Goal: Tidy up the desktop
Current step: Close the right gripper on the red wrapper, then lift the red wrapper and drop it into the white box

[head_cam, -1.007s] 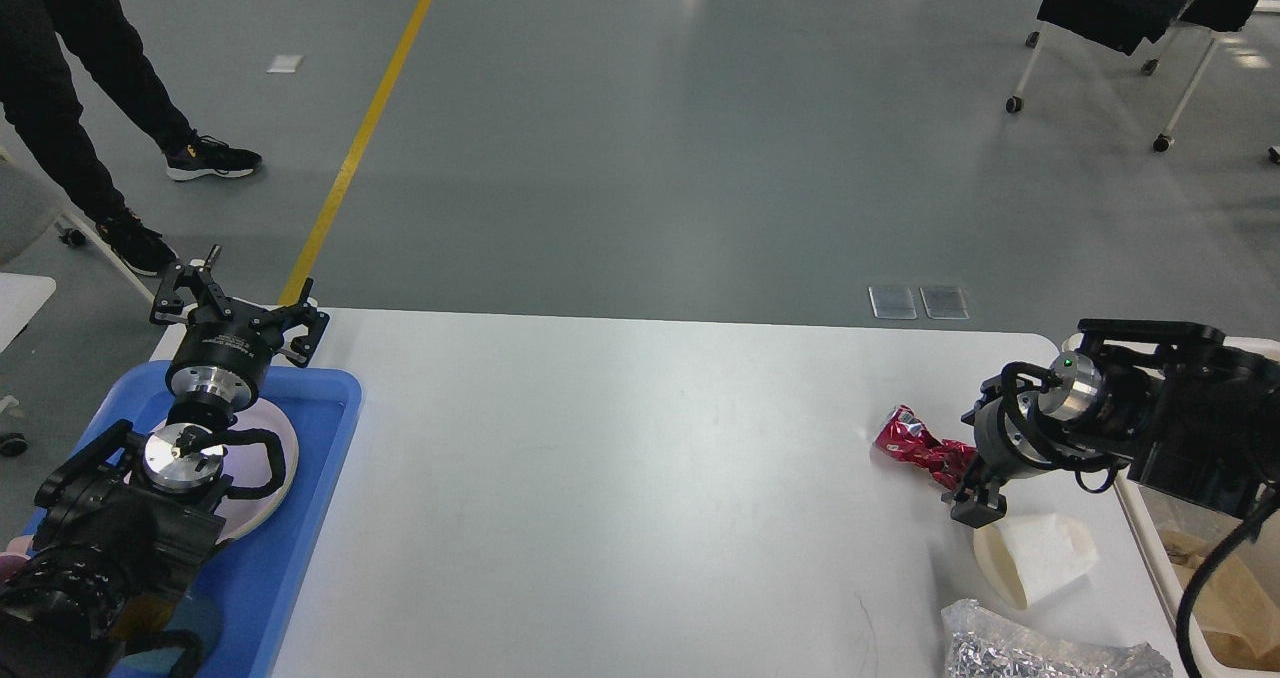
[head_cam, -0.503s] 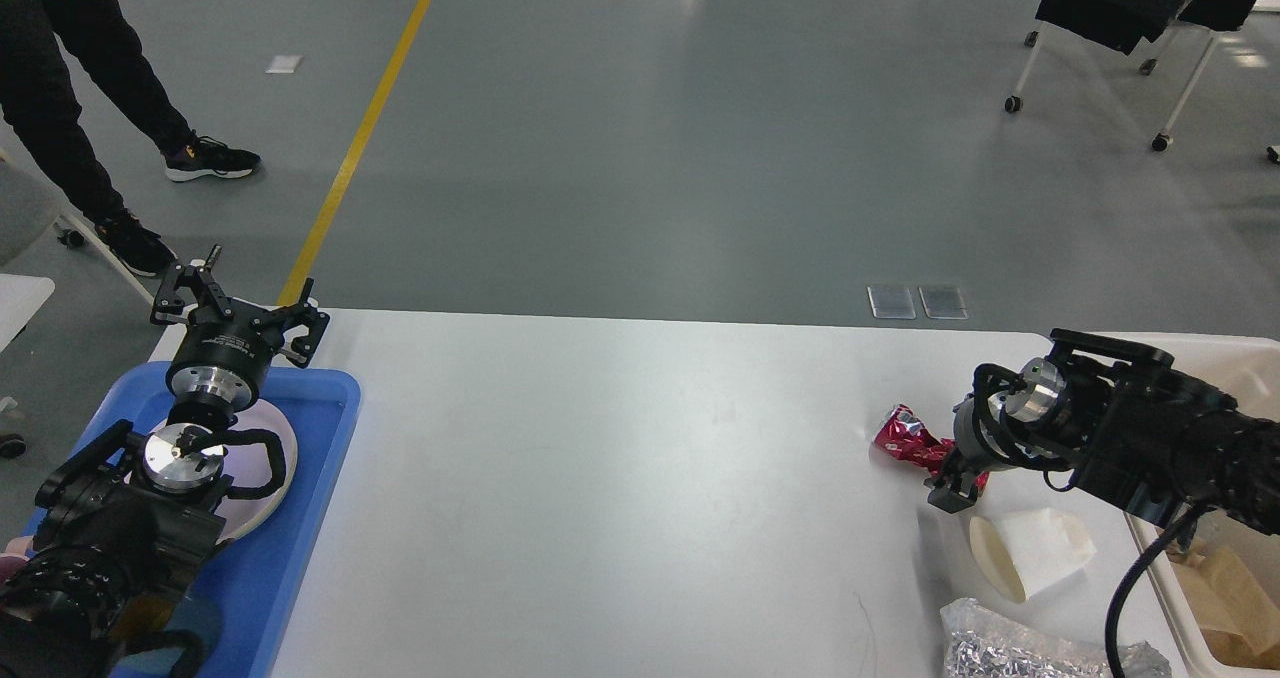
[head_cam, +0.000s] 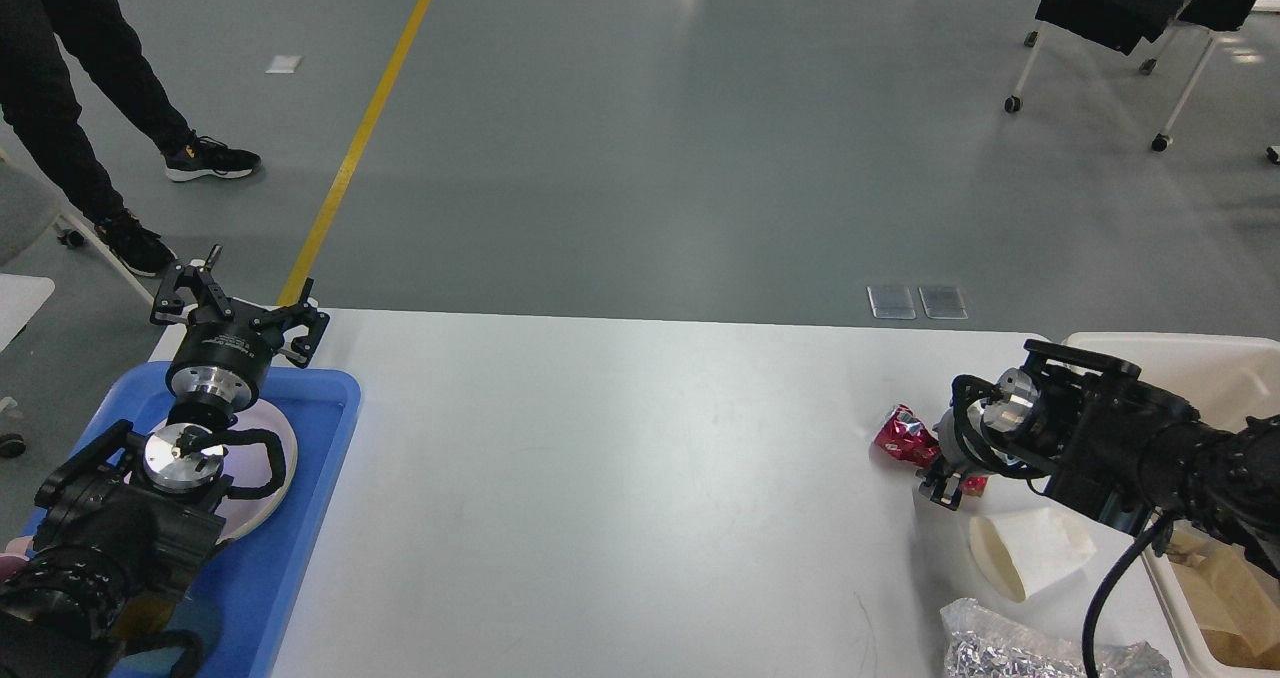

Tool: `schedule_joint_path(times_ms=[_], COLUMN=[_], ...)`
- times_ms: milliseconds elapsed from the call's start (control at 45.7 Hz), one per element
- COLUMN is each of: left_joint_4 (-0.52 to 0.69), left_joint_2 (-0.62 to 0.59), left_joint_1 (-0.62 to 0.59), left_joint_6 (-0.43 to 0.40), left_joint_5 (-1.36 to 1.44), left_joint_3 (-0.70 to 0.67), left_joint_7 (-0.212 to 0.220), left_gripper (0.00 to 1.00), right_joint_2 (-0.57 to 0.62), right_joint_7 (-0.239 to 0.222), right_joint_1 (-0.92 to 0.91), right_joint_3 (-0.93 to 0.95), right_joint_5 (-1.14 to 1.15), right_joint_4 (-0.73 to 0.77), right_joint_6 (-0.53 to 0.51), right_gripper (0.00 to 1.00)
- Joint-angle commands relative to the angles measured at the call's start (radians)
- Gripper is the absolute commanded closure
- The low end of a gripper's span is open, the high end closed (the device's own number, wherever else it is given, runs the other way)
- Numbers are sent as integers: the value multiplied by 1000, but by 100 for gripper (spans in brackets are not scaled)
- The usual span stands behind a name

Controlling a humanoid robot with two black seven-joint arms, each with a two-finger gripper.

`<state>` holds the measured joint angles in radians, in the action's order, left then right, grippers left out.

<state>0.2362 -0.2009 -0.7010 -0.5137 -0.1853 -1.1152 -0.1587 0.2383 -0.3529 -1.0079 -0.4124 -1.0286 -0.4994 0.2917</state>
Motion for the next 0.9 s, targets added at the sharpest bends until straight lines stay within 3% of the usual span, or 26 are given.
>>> schedule_joint_path(times_ms=[0, 350, 460, 657, 876], left_joint_4=[0, 0, 0, 0, 0], left_joint_2=[0, 0, 0, 0, 0], left_joint_1=[0, 0, 0, 0, 0], left_joint_6=[0, 0, 1, 0, 0], left_joint_5=[0, 1, 0, 0, 0], left_joint_3=[0, 0, 0, 0, 0], left_joint_7=[1, 1, -1, 1, -1], left_gripper=[4, 4, 4, 4, 4], right_joint_2=[-2, -7, 19, 173, 340], right_joint_7=[0, 0, -5, -14, -106], right_joint_1=[0, -38, -107, -310, -549], right_joint_3=[0, 0, -12, -20, -22], right_joint_5=[18, 39, 41, 103, 209], right_joint_4=[-1, -28, -116, -336, -533], right_joint_6=[0, 0, 0, 0, -26], right_gripper=[76, 92, 92, 92, 92])
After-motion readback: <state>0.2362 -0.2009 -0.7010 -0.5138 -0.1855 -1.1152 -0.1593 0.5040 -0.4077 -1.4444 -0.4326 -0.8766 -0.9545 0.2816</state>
